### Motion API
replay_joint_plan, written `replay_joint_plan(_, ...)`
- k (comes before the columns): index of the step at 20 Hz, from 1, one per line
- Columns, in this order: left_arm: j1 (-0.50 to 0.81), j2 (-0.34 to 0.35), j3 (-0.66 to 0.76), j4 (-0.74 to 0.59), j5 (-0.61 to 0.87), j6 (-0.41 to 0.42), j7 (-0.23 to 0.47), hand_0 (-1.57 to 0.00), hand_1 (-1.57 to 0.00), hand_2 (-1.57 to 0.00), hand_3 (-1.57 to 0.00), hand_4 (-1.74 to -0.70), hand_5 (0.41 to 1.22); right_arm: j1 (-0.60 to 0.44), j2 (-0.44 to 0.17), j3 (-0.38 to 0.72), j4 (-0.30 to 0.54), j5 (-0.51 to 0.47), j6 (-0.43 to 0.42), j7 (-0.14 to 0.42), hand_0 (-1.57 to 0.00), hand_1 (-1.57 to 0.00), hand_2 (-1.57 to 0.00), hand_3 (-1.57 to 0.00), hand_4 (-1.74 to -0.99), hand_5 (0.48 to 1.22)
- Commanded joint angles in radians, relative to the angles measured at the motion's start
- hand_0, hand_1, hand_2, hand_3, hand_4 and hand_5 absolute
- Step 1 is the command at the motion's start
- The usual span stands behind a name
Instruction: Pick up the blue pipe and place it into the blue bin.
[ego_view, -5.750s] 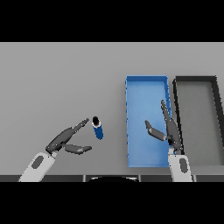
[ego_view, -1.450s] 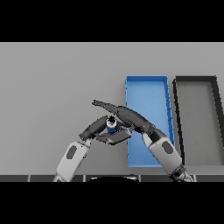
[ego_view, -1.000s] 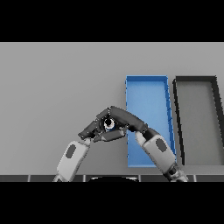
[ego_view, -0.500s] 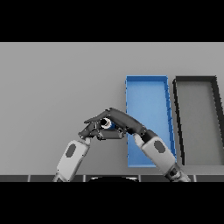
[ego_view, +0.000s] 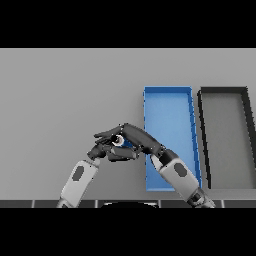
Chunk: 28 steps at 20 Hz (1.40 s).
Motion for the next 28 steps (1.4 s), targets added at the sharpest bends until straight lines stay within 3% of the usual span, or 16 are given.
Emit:
replay_joint_plan(1,-0.002,-0.004,0.006,0.001,0.007,0.004,0.033,-0.24,-0.22,-0.22,-0.19,-1.02,0.848,-0.005,-0.004,-0.005,-0.005,0.007,0.004,-0.015,-1.57,-1.57,-1.57,-1.57,-1.74,1.217)
replay_joint_plan(5,0.001,-0.015,0.018,0.014,0.03,0.009,0.094,-0.1,-0.09,-0.09,-0.08,-0.97,0.603,0.005,0.017,-0.013,0.019,0.032,0.016,-0.046,-1.57,-1.57,-1.57,-1.57,-1.74,1.219)
replay_joint_plan(9,0.005,-0.003,0.014,0.026,0.002,0.023,0.081,-0.04,-0.04,-0.04,-0.03,-0.94,0.495,0.012,0.055,-0.041,0.0,-0.025,0.01,-0.06,-1.57,-1.57,-1.57,-1.57,-1.741,1.22)
replay_joint_plan(13,0.018,-0.002,0.003,0.016,-0.002,0.023,0.084,-0.02,-0.01,-0.01,-0.01,-0.91,0.47,-0.067,0.094,-0.122,-0.03,-0.155,-0.034,0.068,-1.57,-1.57,-1.57,-1.57,-1.741,1.221)
replay_joint_plan(15,0.014,0.003,0.006,0.016,-0.002,0.022,0.093,-0.01,-0.01,-0.01,-0.01,-0.91,0.456,-0.127,0.065,-0.154,-0.023,-0.228,-0.079,0.079,-1.57,-1.57,-1.57,-1.57,-1.741,1.221)
replay_joint_plan(17,0.01,-0.005,0.003,0.012,0.003,0.021,0.11,-0.01,-0.01,-0.01,0.0,-0.91,0.445,-0.247,-0.026,-0.192,-0.007,-0.358,-0.146,0.077,-1.57,-1.57,-1.57,-1.57,-1.741,1.221)
replay_joint_plan(19,-0.002,-0.007,0.008,0.024,0.011,0.012,0.127,0.0,0.0,0.0,0.0,-0.91,0.437,-0.372,-0.066,-0.265,0.03,-0.432,-0.151,0.071,-1.57,-1.57,-1.57,-1.57,-1.741,1.221)
replay_joint_plan(21,0.008,-0.004,0.004,0.014,0.002,0.018,0.122,0.0,0.0,0.0,0.0,-0.9,0.433,-0.446,-0.109,-0.328,0.047,-0.403,-0.208,0.05,-1.57,-1.57,-1.57,-1.57,-1.741,1.221)
replay_joint_plan(24,0.006,0.004,0.005,0.014,0.0,0.014,0.136,0.0,0.0,0.0,0.0,-0.89,0.428,-0.509,-0.2,-0.411,0.117,-0.351,-0.248,0.079,-1.57,-1.57,-1.57,-1.57,-1.741,1.221)
replay_joint_plan(28,-0.007,0.006,0.016,0.029,0.004,0.013,0.121,0.0,0.0,0.0,0.0,-0.89,0.412,-0.483,-0.288,-0.505,0.208,-0.334,-0.229,0.077,-1.57,-1.57,-1.57,-1.57,-1.741,1.221)
